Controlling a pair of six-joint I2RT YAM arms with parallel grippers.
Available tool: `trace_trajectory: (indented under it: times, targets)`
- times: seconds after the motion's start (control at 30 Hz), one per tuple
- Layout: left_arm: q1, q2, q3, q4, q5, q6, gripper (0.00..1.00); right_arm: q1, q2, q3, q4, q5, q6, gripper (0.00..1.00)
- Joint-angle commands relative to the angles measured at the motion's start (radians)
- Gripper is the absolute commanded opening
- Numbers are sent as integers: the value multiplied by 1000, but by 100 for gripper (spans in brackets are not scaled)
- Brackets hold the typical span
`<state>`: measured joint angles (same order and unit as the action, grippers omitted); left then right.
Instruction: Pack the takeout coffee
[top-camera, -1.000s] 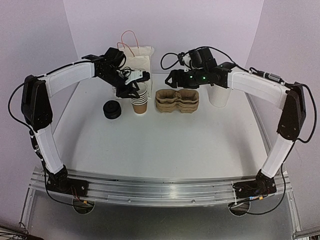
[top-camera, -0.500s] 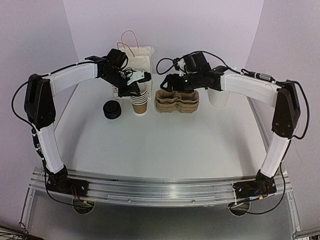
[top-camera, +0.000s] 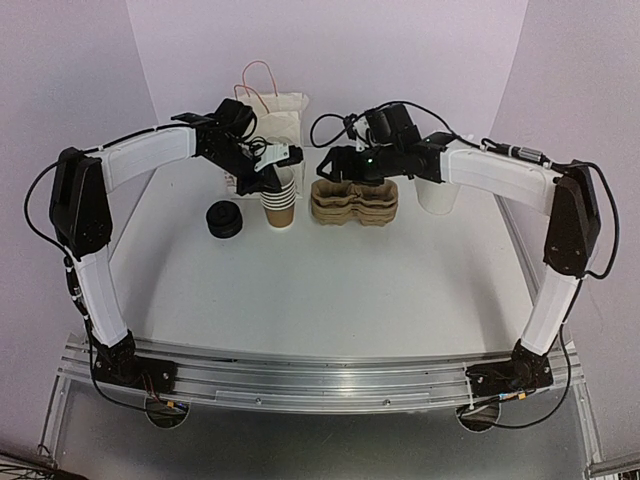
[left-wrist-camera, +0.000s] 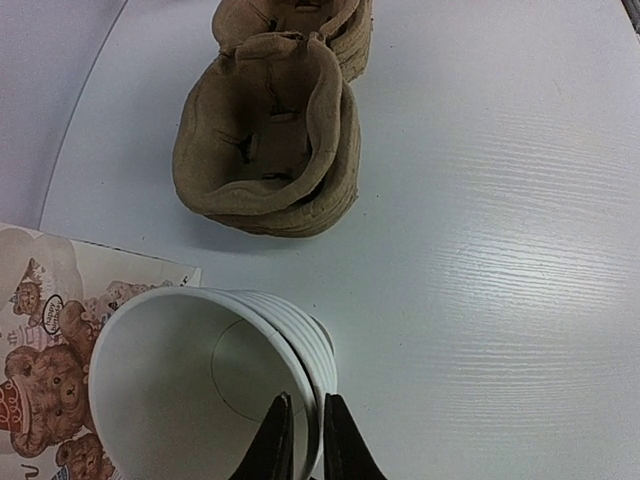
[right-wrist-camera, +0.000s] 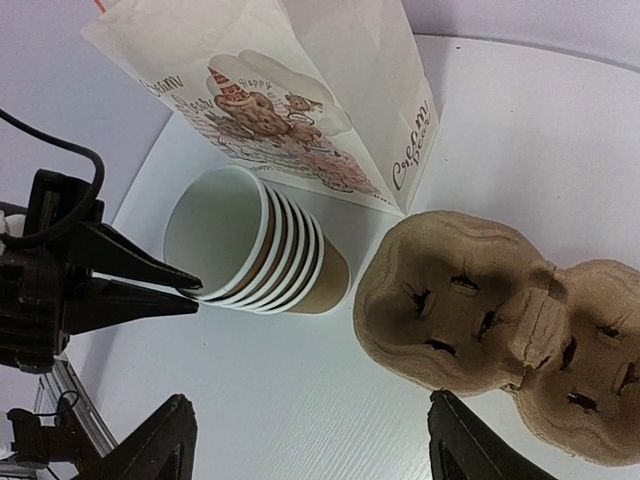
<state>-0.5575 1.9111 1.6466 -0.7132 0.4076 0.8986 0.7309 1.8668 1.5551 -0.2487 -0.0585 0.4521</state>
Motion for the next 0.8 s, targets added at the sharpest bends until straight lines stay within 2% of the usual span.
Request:
trace_trajectory:
  times: [0.0, 0.13, 0.3, 0.6, 0.77]
  targets:
    - [-3, 11, -14, 17, 12, 19, 13, 10, 29, -6, 26, -19, 17, 75]
    - [-2, 14, -19, 12, 14, 29, 13, 12, 31, -8, 29, -21, 19, 75]
    - [-2, 12, -9, 16, 17, 20, 0, 15, 35, -7, 33, -26, 24, 75]
    - [-2, 10, 40, -38, 28, 8, 0, 30, 117, 39, 62, -79, 79, 75]
    - [-1, 9, 81, -73, 50, -28, 0, 38, 198, 101, 68, -130, 126, 69]
